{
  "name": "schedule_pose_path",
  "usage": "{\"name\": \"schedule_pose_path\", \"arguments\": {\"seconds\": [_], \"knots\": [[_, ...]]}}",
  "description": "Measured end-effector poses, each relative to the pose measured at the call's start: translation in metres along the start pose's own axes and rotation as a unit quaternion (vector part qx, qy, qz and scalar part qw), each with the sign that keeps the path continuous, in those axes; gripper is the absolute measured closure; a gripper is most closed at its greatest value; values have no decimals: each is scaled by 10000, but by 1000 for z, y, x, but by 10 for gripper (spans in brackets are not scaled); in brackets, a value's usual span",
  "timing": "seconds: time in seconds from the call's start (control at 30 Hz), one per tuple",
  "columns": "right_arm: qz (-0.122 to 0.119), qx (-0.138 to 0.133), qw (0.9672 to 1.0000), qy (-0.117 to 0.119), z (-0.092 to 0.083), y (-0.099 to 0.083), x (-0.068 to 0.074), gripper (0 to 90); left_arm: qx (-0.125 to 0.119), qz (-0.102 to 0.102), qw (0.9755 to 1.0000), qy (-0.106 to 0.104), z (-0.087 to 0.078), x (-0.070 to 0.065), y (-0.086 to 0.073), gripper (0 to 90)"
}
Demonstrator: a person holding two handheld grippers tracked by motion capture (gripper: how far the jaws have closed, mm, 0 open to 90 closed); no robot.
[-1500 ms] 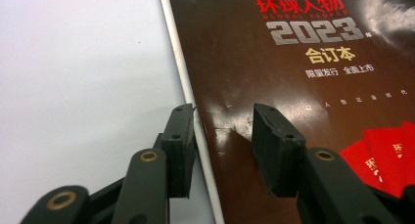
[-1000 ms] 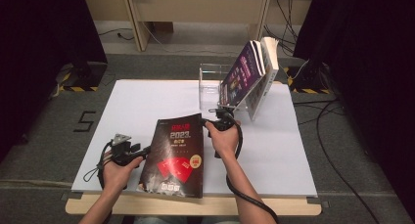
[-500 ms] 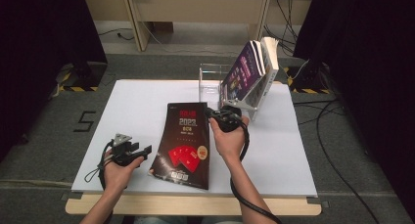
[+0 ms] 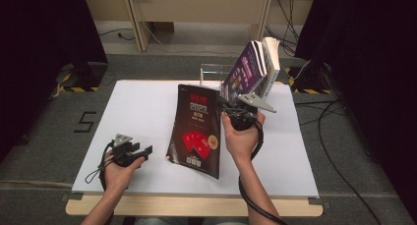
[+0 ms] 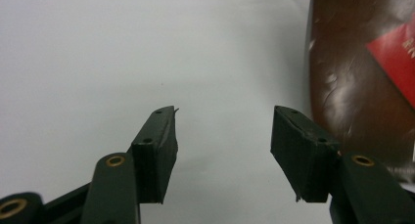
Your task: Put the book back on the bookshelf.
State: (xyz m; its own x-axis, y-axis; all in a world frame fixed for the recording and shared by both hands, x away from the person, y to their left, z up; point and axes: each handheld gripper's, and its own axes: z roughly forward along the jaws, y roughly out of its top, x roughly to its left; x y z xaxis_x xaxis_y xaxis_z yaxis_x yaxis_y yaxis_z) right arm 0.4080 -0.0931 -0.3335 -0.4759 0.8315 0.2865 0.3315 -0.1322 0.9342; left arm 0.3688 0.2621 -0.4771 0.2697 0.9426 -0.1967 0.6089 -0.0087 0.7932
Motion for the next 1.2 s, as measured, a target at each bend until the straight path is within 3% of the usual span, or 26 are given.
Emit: {"name": "schedule_pose_path", "arguments": {"seconds": [0.6,0.83,1.2], "knots": [[-152,-649,9968,-451,-27,39,-12,881,3,1,10000,-11,0,0,0,424],[-180,-684,9959,-568,-17,53,-17,881,21,56,10000,-45,2,-2,0,423],[-203,-797,9938,-752,13,80,-22,881,7,5,10000,-42,1,1,0,424]]}}
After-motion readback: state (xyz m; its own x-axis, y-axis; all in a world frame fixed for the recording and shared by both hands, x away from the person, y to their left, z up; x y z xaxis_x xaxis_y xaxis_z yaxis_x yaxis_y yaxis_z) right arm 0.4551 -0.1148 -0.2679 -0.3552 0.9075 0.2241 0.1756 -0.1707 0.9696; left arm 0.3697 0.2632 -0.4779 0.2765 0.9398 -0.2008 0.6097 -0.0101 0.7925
